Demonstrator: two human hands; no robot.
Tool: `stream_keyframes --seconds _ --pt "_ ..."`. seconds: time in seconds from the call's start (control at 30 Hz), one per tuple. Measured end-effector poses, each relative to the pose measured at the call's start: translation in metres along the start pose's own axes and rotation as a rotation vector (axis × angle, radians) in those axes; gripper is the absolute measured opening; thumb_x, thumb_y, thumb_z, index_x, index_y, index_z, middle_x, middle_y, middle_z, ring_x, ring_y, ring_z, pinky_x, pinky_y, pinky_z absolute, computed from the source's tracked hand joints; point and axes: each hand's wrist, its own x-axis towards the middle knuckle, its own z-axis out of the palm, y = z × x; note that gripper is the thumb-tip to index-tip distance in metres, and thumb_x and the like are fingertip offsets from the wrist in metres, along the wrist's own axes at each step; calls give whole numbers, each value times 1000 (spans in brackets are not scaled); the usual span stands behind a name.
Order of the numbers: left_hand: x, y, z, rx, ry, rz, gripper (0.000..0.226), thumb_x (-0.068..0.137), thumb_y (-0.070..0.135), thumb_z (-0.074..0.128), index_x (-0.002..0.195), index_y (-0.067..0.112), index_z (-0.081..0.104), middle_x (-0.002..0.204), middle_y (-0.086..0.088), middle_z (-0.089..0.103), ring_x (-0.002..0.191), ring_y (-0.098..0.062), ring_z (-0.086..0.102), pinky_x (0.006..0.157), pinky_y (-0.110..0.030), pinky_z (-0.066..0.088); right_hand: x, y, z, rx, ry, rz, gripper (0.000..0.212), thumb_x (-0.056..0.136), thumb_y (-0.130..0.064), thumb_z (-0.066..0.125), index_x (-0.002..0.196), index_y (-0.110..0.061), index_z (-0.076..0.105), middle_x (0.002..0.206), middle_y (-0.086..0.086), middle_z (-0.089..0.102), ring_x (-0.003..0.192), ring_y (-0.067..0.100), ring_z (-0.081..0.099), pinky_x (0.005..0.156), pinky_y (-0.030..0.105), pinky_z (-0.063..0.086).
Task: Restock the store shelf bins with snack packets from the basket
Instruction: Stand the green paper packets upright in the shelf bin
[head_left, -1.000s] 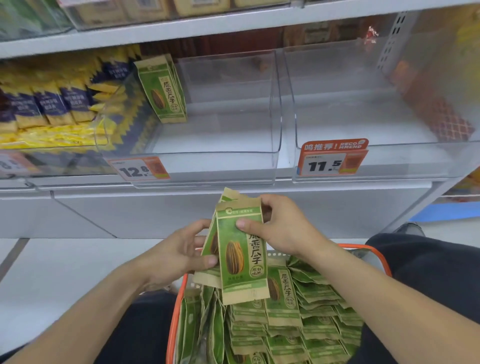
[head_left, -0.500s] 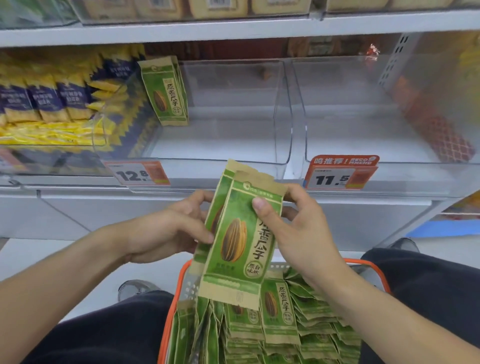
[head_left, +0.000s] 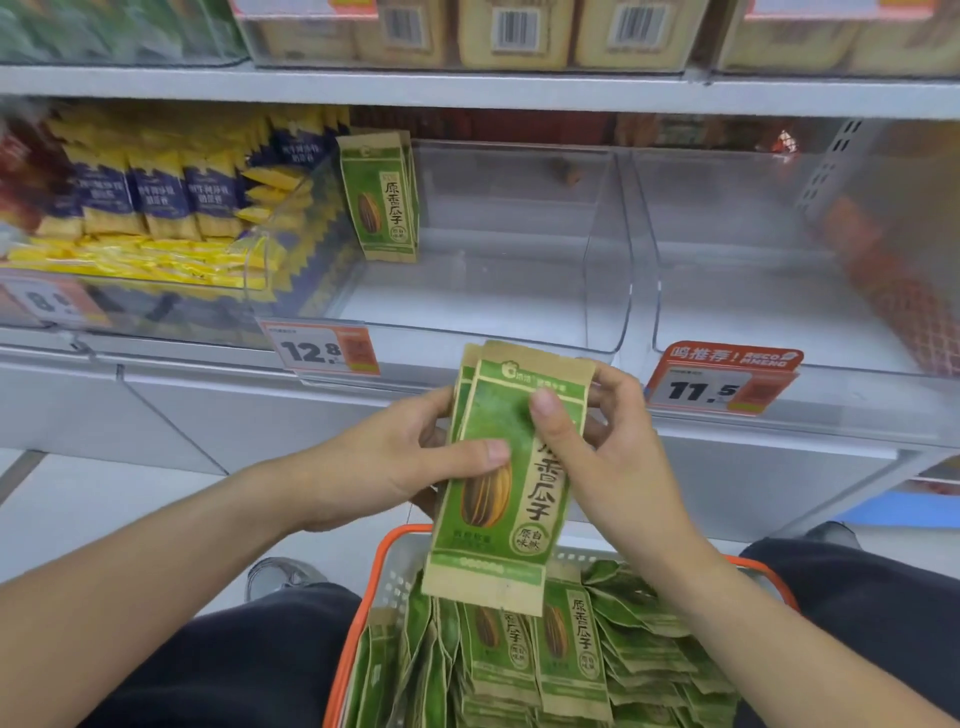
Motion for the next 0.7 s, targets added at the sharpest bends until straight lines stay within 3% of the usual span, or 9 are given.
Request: stream_keyframes --seconds 0.07,0.17,0.27,0.4,0.5,0.57,0.63,0.7 --pt "-4 3 -9 22 22 43 44 91 30 65 131 22 49 114 -11 72 99 -33 72 81 -48 59 5 -3 -9 -47 -186 23 81 64 -66 76 130 -31 47 120 -12 67 108 8 67 85 30 58" --pt "-9 7 -19 82 51 144 42 91 25 65 130 22 51 119 -4 71 106 -27 69 85 -47 59 7 -10 -16 -82 -374 3 77 70 -38 88 134 -27 48 124 -2 68 107 23 70 90 49 58" --pt "-13 9 -25 180 108 251 47 87 21 70 130 19 53 124 0 68 117 -17 63 99 -41 52 5 -16 -12 -123 -324 -92 71 67 -25 87 127 -29 50 118 -6 70 102 21 71 84 48 60" --pt "-16 13 -30 157 213 392 50 86 22 71 131 17 52 123 1 67 117 -16 63 97 -38 54 5 -41 4 -315 -184 -315 64 71 -28 87 119 -39 46 109 -23 68 99 5 69 73 21 57" --pt "-18 15 -45 296 441 549 54 86 38 72 133 25 49 123 8 66 118 -12 61 97 -32 50 17 -68 19 -473 -95 -567 63 76 -25 85 117 -44 40 111 -34 61 103 -1 65 67 16 56" --pt "-18 13 -57 474 628 554 56 86 46 68 135 28 47 126 14 60 123 -3 53 101 -24 43 34 -81 25 -549 -45 -680 65 77 -25 83 121 -41 37 112 -38 55 105 -3 62 67 17 56" --pt "-20 7 -74 628 795 537 51 87 40 70 132 27 50 126 18 54 118 11 46 100 -8 34 60 -89 36 -597 -16 -697 66 78 -27 83 122 -40 35 112 -35 54 105 -5 60 69 19 55" --pt "-18 -2 -91 762 913 549 40 88 30 72 124 23 57 118 15 54 105 7 45 95 -6 32 91 -89 50 -633 -11 -616 63 79 -29 82 119 -38 35 112 -25 58 102 -9 57 74 17 52"
